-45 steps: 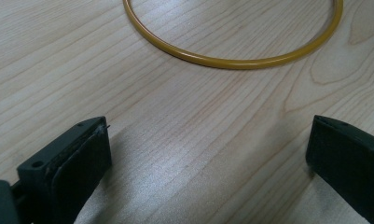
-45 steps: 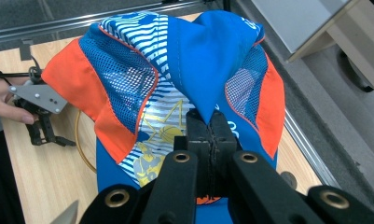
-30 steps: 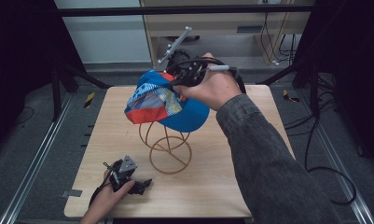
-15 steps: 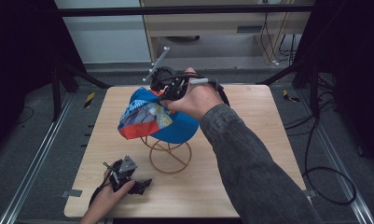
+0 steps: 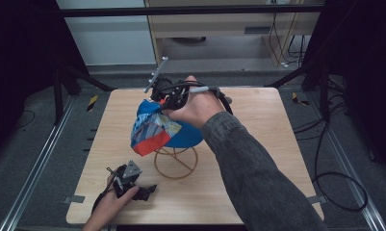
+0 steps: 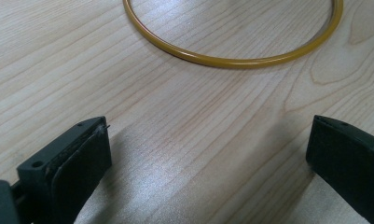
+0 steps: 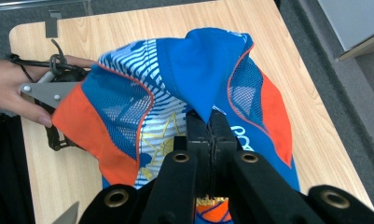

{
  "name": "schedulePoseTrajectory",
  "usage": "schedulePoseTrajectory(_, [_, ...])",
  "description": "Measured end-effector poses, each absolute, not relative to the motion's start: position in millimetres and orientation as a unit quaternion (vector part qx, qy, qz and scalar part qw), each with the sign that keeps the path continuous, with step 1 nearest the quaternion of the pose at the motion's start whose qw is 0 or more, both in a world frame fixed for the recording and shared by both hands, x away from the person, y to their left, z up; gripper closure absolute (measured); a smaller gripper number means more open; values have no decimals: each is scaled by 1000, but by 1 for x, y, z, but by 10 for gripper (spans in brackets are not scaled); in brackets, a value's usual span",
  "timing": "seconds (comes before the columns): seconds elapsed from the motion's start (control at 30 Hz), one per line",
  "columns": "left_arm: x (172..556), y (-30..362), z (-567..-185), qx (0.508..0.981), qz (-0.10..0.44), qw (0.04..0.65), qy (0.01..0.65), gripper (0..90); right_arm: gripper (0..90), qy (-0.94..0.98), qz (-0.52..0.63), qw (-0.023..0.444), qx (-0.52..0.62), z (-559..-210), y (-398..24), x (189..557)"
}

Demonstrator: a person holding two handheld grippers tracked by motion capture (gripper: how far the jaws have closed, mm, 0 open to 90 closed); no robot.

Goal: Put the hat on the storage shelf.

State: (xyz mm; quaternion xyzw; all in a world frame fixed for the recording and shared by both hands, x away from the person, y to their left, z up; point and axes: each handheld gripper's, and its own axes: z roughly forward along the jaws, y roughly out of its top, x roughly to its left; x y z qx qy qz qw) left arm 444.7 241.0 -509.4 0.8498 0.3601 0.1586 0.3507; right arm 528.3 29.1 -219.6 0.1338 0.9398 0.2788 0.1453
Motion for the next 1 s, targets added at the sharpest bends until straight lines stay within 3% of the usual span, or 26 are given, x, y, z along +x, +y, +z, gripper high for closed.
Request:
schedulePoseTrajectory(0.37, [445, 241, -509, 850, 159, 351, 360, 0, 876, 940, 281, 141, 131, -226, 31, 528])
schedulePoseTrajectory(0.63, [445, 241, -509, 850, 159, 351, 360, 0, 773, 939, 286, 142, 132, -227, 29, 527])
schedulePoseTrajectory(0.8, [445, 241, -509, 850, 159, 351, 360, 0, 663, 935, 295, 144, 136, -225, 26, 524])
schedulePoseTrajectory(1.0, [445, 241, -509, 850, 158, 351, 360, 0, 608, 929, 308, 140, 148, -223, 16, 522])
